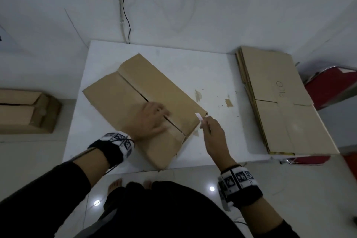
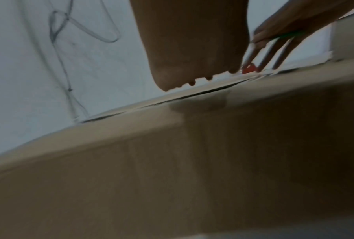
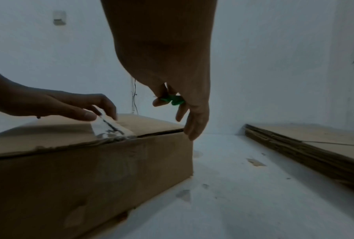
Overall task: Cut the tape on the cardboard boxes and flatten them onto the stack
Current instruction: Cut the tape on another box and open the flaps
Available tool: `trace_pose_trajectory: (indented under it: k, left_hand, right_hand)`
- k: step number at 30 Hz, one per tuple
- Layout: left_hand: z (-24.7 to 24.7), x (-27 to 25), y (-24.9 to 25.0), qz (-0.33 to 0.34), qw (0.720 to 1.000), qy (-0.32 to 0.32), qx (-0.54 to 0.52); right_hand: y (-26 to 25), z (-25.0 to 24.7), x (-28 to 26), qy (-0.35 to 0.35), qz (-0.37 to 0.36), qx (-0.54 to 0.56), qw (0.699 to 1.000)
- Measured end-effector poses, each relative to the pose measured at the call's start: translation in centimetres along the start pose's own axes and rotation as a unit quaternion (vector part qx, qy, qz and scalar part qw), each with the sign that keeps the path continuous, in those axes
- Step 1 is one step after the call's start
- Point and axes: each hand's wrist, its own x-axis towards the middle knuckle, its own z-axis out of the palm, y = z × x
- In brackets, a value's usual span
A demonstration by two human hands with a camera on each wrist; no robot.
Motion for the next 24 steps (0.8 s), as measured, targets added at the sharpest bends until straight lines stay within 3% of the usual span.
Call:
trace_pose_trajectory:
  k: [2,7,11,17,24]
  left_hand:
    - [0.7,0.3,2.1,0.037,0.997,-0.054,0.036]
    - [0.7,0.9,3.4,-0.007,0.99,-0.129,0.053]
    - [-0.4,2.0,4.5,0.016,0.978,-0.188,0.091]
    - [-0.7,2.1,5.5,-0.03,0.975,-0.192,0.105]
    - [-1.1,4.0,6.0,-0.038,0.968,-0.207,0.134]
  right_hand:
    - [-0.9,1.3,0.1,-0.018,0.005,0.049,0.999]
    - [0.0,3.6,-0.2,-0.046,0.053,0.074,0.995]
    - [0.5,3.5,0.2,-0.04,0.066,0.068,0.995]
    - [1.1,3.4,1.4,-0.024,0.054,0.084,0.995]
    - [0.9,2.9,2.7,-0.039,0.067,0.084,0.993]
